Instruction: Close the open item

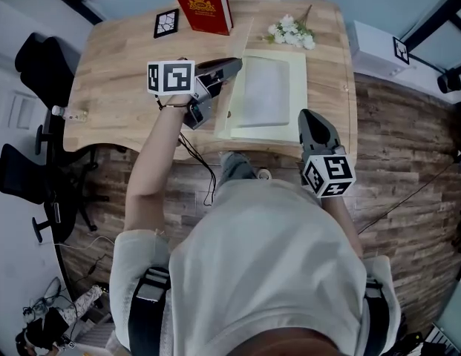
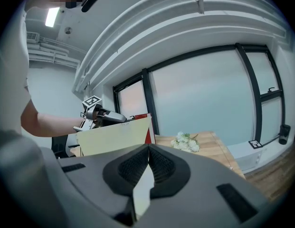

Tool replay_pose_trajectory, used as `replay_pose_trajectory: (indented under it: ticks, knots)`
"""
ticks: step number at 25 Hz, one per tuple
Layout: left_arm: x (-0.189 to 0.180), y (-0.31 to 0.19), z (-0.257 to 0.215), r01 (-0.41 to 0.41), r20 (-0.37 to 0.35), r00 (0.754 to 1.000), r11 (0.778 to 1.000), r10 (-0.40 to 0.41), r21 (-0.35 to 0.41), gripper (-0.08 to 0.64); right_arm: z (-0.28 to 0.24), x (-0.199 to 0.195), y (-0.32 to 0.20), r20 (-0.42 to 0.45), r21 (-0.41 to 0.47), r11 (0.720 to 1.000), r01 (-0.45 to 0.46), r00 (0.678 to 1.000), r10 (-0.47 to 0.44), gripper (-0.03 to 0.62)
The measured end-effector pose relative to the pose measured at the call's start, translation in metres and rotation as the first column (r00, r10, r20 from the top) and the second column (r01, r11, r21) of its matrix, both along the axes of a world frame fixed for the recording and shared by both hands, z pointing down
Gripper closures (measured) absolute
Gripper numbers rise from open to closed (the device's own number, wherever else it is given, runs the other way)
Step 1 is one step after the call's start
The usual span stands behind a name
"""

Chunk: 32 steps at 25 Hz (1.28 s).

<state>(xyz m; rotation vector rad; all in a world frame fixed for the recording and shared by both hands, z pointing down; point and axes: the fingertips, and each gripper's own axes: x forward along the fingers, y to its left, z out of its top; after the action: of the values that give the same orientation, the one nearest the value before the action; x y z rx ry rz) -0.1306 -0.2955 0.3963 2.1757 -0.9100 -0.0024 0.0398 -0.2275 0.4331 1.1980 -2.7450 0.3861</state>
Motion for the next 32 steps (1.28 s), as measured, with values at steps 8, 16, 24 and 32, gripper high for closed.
replay_pose_trajectory:
  ticks: [8, 16, 24, 32]
  knots:
    - [0.022, -0.005, 0.009, -0.041, -0.036, 0.999, 0.999, 0.041, -0.014, 0.500, 0.002, 0.015, 0.002, -0.010, -0.003, 0.999, -0.041, 0.999, 0.041, 0.574]
    - [0.043, -0.011, 0.028, -0.084, 0.032, 0.996, 0.996, 0.085, -0.036, 0.532, 0.004, 0.028, 0.002, -0.015, -0.008, 0.996, -0.087, 0.996, 0.087, 0.574]
    - [0.062, -0.013, 0.043, -0.132, 0.071, 0.988, 0.990, 0.136, -0.058, 0.532, 0.004, 0.037, 0.001, -0.018, -0.010, 0.992, -0.123, 0.992, 0.123, 0.574]
    - [0.083, -0.017, 0.059, -0.168, 0.138, 0.975, 0.984, 0.176, -0.064, 0.532, 0.003, 0.046, 0.002, -0.020, -0.011, 0.987, -0.159, 0.987, 0.159, 0.574]
